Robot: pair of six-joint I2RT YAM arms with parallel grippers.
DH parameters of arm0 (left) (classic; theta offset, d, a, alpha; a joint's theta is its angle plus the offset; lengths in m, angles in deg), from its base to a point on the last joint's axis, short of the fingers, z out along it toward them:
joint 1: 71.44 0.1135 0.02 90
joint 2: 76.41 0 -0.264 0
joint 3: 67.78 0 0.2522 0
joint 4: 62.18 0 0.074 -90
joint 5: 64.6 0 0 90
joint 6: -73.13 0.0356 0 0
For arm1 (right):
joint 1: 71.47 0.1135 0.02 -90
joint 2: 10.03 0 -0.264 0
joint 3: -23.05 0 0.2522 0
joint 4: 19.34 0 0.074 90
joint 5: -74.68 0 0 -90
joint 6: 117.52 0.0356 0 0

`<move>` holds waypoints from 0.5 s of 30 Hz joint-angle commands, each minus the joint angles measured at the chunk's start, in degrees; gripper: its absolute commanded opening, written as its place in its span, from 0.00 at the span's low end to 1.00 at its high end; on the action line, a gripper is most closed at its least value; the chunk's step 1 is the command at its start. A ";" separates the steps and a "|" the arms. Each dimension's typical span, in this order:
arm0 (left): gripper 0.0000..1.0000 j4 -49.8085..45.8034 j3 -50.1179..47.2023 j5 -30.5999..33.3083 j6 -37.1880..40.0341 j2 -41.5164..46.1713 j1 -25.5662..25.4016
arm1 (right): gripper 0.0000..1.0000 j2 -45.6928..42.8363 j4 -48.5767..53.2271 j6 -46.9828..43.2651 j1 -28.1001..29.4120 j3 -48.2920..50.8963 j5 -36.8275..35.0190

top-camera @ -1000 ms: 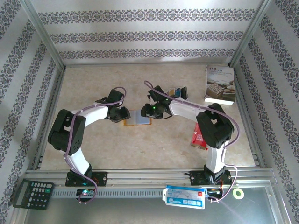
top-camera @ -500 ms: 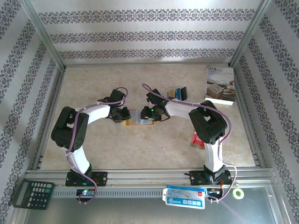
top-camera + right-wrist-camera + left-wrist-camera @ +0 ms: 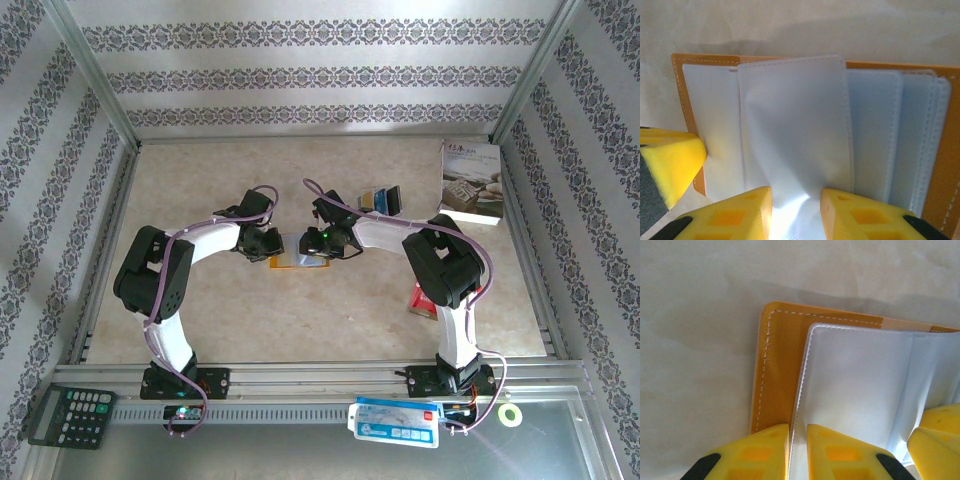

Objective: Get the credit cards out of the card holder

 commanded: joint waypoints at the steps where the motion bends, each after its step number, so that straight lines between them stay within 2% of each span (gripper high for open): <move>1: 0.17 -1.14 1.18 -3.36 1.08 -2.01 -1.66 | 0.35 3.26 1.09 1.34 -0.33 1.53 -1.28; 4: 0.17 1.15 0.52 -5.93 1.15 -0.65 -1.82 | 0.34 1.92 -0.72 2.24 -0.65 2.41 -0.06; 9: 0.17 3.76 -1.16 -5.35 0.36 5.52 -0.91 | 0.34 -3.93 -3.68 2.82 -1.07 2.62 1.04; 13: 0.20 2.73 -2.48 -1.04 0.21 12.78 0.98 | 0.36 -12.17 -3.83 2.22 -1.53 2.32 -1.86; 15: 0.25 0.89 -2.74 2.17 0.79 16.53 2.22 | 0.42 -16.23 -3.26 0.82 -1.87 2.90 -5.12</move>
